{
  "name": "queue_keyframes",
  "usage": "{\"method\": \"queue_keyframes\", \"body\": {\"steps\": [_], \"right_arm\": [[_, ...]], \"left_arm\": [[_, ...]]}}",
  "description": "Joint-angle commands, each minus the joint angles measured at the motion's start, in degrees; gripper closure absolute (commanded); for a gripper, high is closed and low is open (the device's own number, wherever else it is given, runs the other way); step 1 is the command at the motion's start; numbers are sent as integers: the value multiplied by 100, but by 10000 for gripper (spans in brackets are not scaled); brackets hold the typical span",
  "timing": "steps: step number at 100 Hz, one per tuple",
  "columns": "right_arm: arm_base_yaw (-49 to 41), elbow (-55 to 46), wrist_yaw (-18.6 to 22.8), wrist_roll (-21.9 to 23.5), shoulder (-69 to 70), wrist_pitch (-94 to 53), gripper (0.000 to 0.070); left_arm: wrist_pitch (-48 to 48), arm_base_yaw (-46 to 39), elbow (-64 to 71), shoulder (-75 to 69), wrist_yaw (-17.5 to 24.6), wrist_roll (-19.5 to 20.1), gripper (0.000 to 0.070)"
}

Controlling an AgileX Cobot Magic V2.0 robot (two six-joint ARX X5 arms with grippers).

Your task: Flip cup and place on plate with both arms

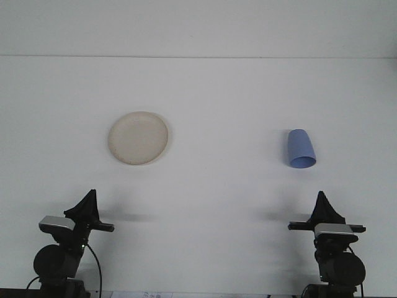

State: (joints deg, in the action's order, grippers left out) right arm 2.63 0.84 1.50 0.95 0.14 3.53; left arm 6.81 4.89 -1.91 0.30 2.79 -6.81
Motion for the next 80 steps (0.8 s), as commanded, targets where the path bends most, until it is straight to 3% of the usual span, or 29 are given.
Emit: {"method": "queue_keyframes", "body": {"steps": [1,33,46,67,80], "right_arm": [[-9,-13,-2,76,-9,76,700],[-9,358,-2,146,92,-66,700],[2,1217,-24,538,656,-966,700],[2,2826,-28,302,2218,-2190,700],[2,3425,-46,208,2896,-2094,700]], "left_arm": [[61,0,111,-11,7,-17,688],[61,0,111,-11,7,-17,688],[61,0,111,-11,7,-17,688],[61,0,111,-11,7,-17,688],[61,0,111,-11,7,-17,688]]}}
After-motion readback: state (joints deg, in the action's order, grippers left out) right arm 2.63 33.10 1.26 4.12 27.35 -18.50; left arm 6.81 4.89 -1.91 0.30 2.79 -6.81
